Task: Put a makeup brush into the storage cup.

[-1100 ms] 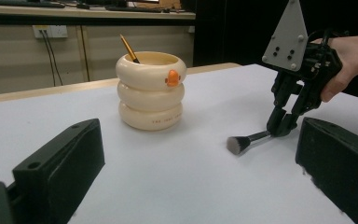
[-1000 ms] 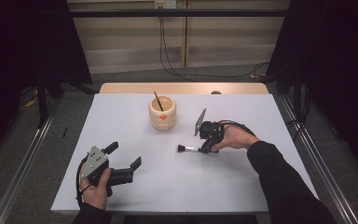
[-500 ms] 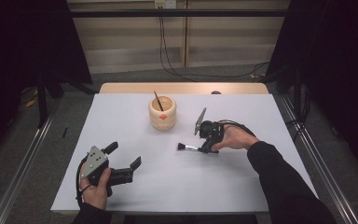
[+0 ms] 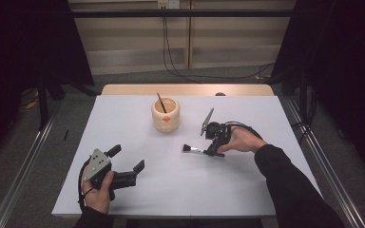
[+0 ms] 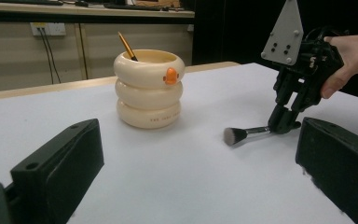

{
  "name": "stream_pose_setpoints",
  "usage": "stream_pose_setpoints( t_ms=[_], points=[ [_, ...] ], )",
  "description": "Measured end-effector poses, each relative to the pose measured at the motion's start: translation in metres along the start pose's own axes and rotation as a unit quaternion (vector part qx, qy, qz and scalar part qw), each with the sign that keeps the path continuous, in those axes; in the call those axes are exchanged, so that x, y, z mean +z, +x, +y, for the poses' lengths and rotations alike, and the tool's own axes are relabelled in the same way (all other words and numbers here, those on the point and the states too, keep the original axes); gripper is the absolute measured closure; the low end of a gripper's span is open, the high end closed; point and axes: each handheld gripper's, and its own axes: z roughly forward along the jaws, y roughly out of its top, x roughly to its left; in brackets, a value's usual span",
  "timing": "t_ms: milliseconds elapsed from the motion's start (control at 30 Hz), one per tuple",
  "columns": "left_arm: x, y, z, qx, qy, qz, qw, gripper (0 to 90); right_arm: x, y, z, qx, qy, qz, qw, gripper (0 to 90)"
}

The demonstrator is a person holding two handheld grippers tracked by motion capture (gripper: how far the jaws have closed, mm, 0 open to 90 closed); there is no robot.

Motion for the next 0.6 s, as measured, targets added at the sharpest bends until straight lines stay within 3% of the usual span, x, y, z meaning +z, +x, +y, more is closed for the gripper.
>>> stream_pose_setpoints(
  t_ms=[300,600],
  points=[
    [0.0,-0.002,0.001,0.003,0.001,0.0,1.0,0.7,-0.01,-0.002,-0.011,0.02,-0.03,-0.003,0.9994,80.3],
    [-0.001,-0.002,0.001,0.004,-0.001,0.0,1.0,0.8,-0.02,0.003,-0.021,0.029,-0.078,-0.008,0.9965,80.4]
  ],
)
